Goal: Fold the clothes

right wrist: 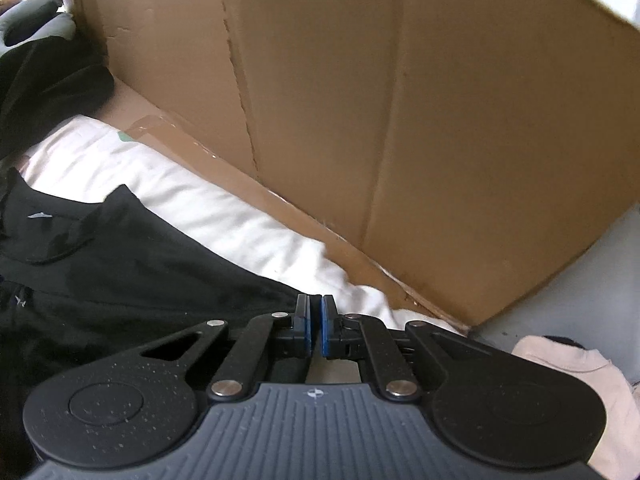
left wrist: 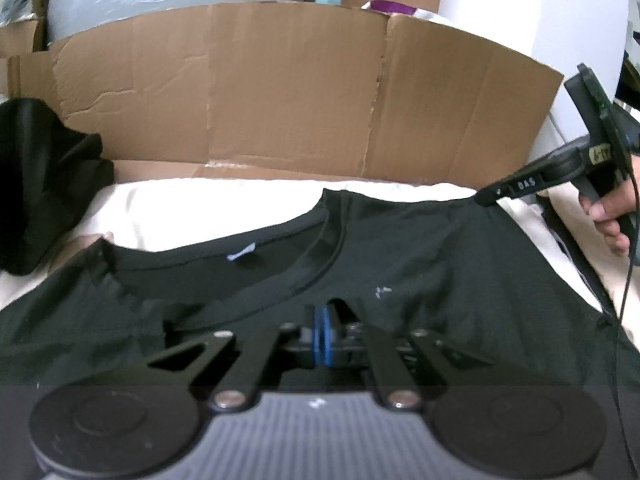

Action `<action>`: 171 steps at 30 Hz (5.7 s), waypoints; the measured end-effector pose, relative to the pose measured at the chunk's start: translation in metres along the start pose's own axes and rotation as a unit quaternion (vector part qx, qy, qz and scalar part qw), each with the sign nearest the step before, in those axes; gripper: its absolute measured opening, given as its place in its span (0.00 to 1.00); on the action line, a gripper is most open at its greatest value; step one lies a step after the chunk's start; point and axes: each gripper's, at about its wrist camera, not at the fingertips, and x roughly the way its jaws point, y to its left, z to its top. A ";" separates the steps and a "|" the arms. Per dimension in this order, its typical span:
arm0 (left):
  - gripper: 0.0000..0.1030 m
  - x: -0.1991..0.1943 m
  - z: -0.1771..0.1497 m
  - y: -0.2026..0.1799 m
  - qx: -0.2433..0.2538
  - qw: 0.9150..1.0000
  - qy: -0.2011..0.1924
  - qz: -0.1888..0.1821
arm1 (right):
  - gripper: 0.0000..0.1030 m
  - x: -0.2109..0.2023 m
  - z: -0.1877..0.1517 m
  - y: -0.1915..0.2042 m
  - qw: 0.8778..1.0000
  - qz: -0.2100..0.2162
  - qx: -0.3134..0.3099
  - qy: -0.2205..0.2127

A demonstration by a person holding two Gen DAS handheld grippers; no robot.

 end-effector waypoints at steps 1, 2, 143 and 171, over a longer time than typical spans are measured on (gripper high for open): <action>0.00 0.002 0.001 0.000 -0.001 1.000 -0.002 0.001 | 0.03 0.002 -0.001 0.001 1.000 0.000 -0.002 0.000; 0.00 0.003 0.002 0.001 -0.004 1.000 -0.003 0.002 | 0.03 0.003 -0.001 0.001 1.000 0.000 -0.002 0.000; 0.00 -0.024 -0.037 -0.052 -0.146 0.982 0.119 -0.009 | 0.22 -0.090 -0.141 0.048 0.998 0.008 0.056 0.007; 0.16 -0.114 -0.067 0.056 -0.128 0.981 0.117 0.085 | 0.26 -0.132 -0.131 0.057 0.993 0.033 0.114 0.011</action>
